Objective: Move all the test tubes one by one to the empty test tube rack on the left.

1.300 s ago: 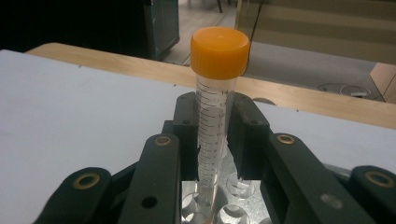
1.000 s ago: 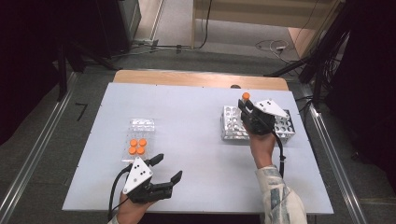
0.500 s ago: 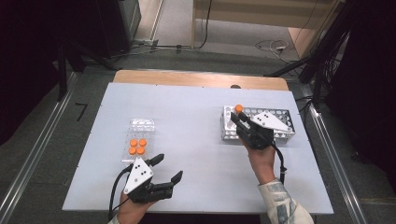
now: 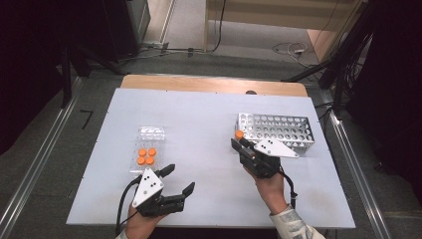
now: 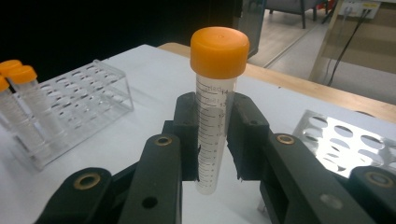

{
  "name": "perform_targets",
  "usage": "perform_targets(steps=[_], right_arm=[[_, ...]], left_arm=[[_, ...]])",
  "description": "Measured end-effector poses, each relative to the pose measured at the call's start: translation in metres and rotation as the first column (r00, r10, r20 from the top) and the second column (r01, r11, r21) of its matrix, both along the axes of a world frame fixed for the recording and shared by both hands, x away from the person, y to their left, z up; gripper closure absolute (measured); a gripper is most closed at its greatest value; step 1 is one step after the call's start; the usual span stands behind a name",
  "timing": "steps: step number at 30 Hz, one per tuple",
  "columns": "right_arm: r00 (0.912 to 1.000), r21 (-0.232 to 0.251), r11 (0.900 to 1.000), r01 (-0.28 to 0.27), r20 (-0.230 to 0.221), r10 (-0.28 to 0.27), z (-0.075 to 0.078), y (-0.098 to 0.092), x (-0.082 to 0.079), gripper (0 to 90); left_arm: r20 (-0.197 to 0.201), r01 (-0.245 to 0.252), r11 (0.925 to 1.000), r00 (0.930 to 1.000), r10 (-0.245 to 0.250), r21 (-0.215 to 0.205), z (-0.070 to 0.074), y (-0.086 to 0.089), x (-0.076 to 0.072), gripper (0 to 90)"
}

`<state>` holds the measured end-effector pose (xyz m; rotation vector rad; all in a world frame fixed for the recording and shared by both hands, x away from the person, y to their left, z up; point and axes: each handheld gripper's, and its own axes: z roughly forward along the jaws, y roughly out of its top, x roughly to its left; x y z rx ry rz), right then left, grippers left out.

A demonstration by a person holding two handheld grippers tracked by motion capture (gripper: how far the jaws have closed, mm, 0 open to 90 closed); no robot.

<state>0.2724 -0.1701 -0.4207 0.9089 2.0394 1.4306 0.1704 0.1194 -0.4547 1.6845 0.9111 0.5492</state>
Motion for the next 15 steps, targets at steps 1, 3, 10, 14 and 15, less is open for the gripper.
perform_targets(steps=[1, 3, 10, 14, 15], right_arm=[[1.0000, -0.002, 1.000, -0.002, -0.005, 0.002, -0.001, 0.001, -0.001, 72.1], [0.9999, -0.004, 1.000, -0.012, -0.008, 0.012, -0.004, 0.002, -0.003, 72.1], [0.9993, -0.018, 1.000, -0.026, -0.027, 0.025, -0.014, 0.005, -0.007, 72.1], [0.9984, -0.028, 0.999, -0.045, -0.035, 0.044, -0.018, 0.008, -0.012, 72.1], [0.9980, -0.030, 0.998, -0.054, -0.035, 0.053, -0.019, 0.009, -0.013, 72.1]], left_arm=[[0.000, -0.001, 1.0000, 1.0000, 0.001, 0.000, 0.000, 0.000, 0.000, 20.3], [0.002, -0.001, 1.0000, 1.0000, 0.001, -0.002, 0.000, 0.000, 0.000, 20.2], [0.005, -0.003, 1.0000, 1.0000, 0.003, -0.003, 0.000, 0.000, -0.001, 20.3], [0.010, -0.009, 1.0000, 0.9999, 0.009, 0.003, 0.000, 0.000, -0.001, 20.3], [0.011, -0.010, 0.9999, 0.9999, 0.010, 0.003, 0.000, 0.000, -0.002, 20.3]])
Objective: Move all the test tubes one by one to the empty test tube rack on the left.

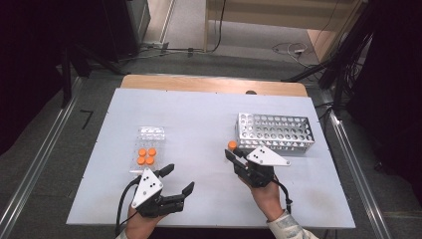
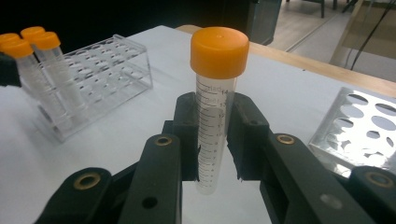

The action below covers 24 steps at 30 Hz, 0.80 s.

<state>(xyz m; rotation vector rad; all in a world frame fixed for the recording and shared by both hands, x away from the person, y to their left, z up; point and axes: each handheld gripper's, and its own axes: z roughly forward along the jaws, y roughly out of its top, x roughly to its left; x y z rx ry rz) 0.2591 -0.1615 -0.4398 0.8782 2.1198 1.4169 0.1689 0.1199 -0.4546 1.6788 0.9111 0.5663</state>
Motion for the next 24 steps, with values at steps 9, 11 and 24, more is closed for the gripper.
perform_targets(steps=[9, 11, 24], right_arm=[[0.9991, -0.009, 0.999, -0.036, -0.020, 0.036, -0.008, 0.006, -0.013, 72.1], [0.9984, -0.012, 0.999, -0.052, -0.023, 0.052, -0.010, 0.009, -0.016, 72.1], [0.9852, -0.051, 0.984, -0.168, -0.043, 0.166, -0.022, 0.042, -0.035, 72.1]], left_arm=[[0.012, -0.007, 1.0000, 0.9999, 0.007, -0.002, 0.001, 0.001, -0.001, 20.5], [0.014, -0.008, 0.9999, 0.9999, 0.009, -0.005, 0.001, 0.001, -0.001, 21.1], [0.043, 0.001, 0.9996, 0.9991, 0.000, -0.029, 0.004, 0.002, -0.003, 29.7]])
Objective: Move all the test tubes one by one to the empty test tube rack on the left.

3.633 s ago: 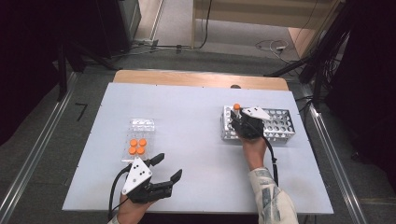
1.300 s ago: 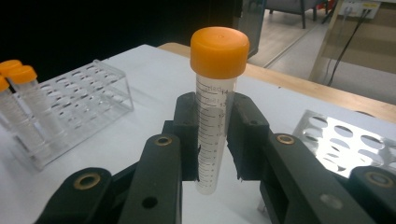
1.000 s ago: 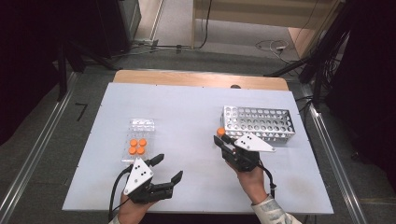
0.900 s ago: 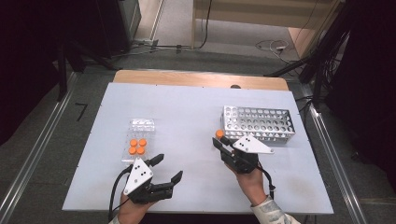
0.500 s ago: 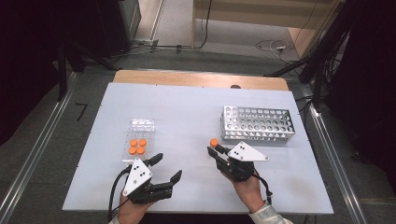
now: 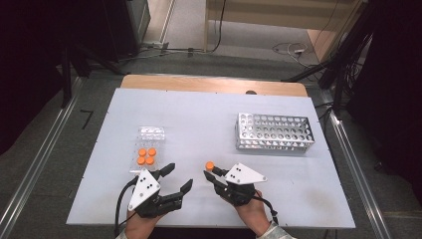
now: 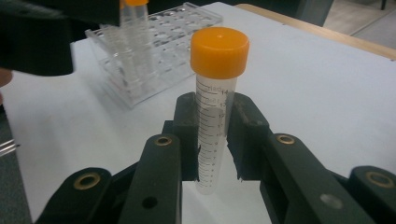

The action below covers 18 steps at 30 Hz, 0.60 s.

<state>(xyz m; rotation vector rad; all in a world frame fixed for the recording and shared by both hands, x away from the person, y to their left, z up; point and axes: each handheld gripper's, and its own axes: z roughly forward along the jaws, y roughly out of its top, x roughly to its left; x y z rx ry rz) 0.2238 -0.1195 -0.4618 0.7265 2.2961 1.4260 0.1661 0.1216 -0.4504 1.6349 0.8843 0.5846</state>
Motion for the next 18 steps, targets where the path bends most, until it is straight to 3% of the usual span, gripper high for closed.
perform_targets(steps=[11, 18], right_arm=[[0.9983, -0.019, 0.998, -0.058, 0.002, 0.058, -0.004, 0.016, -0.011, 72.1], [0.9961, -0.021, 0.996, -0.088, -0.001, 0.088, -0.004, 0.026, -0.016, 72.1]], left_arm=[[0.007, 0.033, 0.9995, 0.9994, -0.033, -0.005, 0.000, -0.003, 0.000, 35.6], [0.006, 0.061, 0.9981, 0.9981, -0.062, 0.005, -0.002, -0.009, 0.002, 44.6]])
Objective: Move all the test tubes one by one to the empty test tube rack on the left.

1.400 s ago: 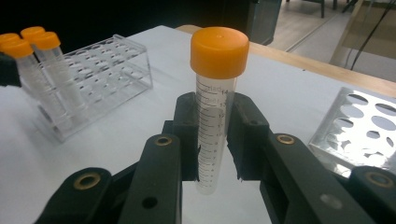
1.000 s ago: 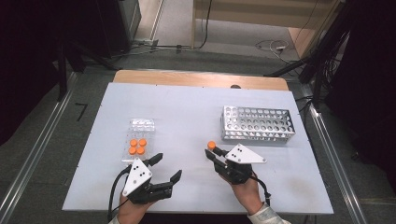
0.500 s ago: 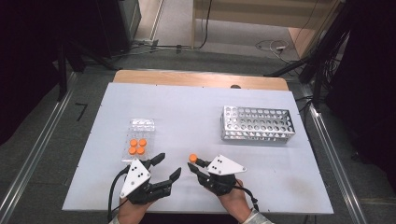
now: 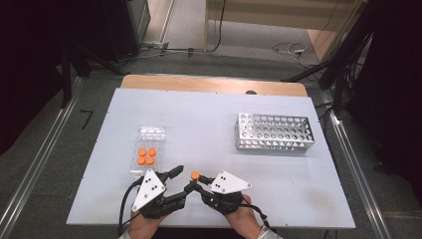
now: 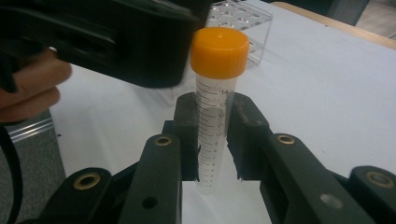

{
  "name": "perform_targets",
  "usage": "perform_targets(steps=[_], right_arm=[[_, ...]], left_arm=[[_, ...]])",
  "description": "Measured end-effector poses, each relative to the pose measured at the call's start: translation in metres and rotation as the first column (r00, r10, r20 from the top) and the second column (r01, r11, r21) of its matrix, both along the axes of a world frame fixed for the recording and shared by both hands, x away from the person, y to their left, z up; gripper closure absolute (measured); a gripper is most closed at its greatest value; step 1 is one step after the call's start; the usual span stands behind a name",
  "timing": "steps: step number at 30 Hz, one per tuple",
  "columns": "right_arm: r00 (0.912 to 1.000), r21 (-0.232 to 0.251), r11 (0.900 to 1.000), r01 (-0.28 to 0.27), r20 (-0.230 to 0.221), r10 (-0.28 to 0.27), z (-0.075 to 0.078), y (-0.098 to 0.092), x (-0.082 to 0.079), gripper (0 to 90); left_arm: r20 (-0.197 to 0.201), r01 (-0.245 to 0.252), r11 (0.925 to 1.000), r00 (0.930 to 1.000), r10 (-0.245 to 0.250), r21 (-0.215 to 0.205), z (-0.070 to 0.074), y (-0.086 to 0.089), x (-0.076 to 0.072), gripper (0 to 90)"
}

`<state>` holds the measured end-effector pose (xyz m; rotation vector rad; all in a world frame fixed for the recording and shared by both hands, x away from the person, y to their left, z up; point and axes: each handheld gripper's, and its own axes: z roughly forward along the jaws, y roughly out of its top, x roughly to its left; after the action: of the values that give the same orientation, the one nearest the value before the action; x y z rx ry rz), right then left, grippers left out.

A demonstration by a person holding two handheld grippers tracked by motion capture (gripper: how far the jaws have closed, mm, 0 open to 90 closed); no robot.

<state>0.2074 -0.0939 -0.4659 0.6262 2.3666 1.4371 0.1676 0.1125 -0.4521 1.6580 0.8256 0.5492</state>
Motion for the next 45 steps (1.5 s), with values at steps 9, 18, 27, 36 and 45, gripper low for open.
perform_targets(steps=[9, 18, 27, 36, 45], right_arm=[[0.9996, 0.002, 1.000, -0.029, 0.002, 0.029, 0.001, 0.008, -0.004, 72.1], [0.9992, 0.006, 0.999, -0.040, -0.001, 0.040, 0.002, 0.010, -0.005, 68.4], [0.9994, 0.006, 1.000, -0.004, -0.033, 0.004, 0.008, -0.014, 0.005, 33.0], [0.9964, 0.028, 0.996, 0.084, -0.017, -0.084, 0.015, -0.043, 0.017, 31.9], [0.9895, 0.042, 0.989, 0.145, -0.005, -0.145, 0.020, -0.068, 0.020, 31.9]], left_arm=[[0.006, 0.022, 0.9996, 0.9997, -0.022, 0.021, -0.002, -0.003, 0.001, 61.7], [0.019, 0.013, 0.9991, 0.9997, -0.014, 0.040, 0.000, -0.003, -0.001, 69.9], [-0.005, -0.103, 0.9947, 0.9947, 0.103, 0.002, 0.028, 0.039, -0.007, 70.0], [-0.023, -0.199, 0.9796, 0.9798, 0.199, -0.025, 0.037, 0.074, -0.014, 70.0], [-0.013, -0.276, 0.9600, 0.9613, 0.275, -0.050, 0.048, 0.099, -0.018, 70.0]])
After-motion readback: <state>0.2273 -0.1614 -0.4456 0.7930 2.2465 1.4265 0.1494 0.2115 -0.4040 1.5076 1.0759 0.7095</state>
